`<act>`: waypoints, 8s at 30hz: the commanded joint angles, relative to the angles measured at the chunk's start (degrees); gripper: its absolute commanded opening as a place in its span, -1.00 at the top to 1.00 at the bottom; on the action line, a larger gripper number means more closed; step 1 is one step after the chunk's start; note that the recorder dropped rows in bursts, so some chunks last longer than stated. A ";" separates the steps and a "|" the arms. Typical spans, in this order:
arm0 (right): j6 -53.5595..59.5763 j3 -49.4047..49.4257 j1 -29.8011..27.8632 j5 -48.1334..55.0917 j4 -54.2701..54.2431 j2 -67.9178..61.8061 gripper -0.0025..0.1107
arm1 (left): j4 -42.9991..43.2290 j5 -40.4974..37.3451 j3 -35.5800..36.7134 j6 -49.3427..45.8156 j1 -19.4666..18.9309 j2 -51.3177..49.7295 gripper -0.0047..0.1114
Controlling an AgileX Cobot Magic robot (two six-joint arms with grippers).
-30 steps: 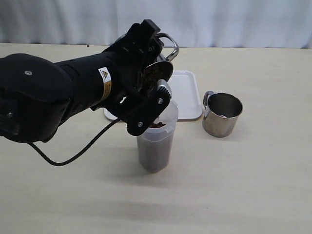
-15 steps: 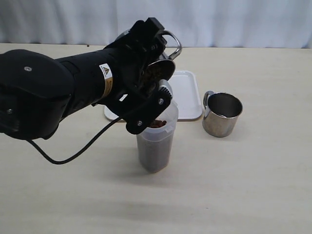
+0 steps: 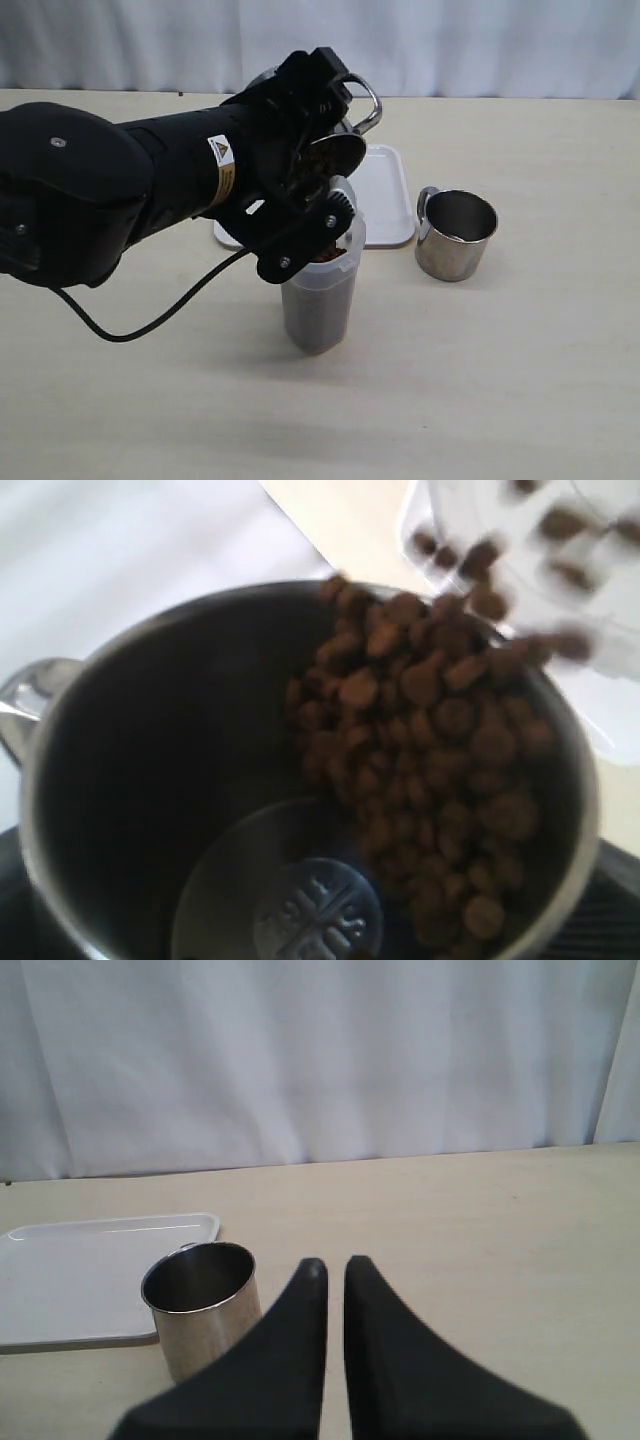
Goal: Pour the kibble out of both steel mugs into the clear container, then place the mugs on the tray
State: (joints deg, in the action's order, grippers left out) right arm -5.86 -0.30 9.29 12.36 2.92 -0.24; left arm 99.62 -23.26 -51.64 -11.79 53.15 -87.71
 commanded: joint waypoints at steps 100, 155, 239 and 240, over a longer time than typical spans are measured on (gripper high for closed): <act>0.48 0.30 0.18 -0.05 -0.18 0.24 0.87 | -27.03 -2.97 -3.49 -1.19 -6.71 5.72 0.92; 0.48 0.30 0.18 -0.05 -0.18 0.24 0.87 | -18.67 3.55 2.27 -7.92 1.18 10.47 0.92; 0.48 0.30 0.18 -0.05 -0.18 0.24 0.87 | 0.32 -46.71 -3.58 4.91 23.15 -9.77 0.92; 0.48 0.30 0.18 -0.05 -0.18 0.24 0.87 | 0.32 -46.71 -4.37 7.87 22.56 -8.92 0.92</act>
State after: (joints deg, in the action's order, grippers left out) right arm -5.86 -0.30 9.29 12.36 2.92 -0.24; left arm 99.30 -68.19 -53.70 -11.41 76.63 -98.87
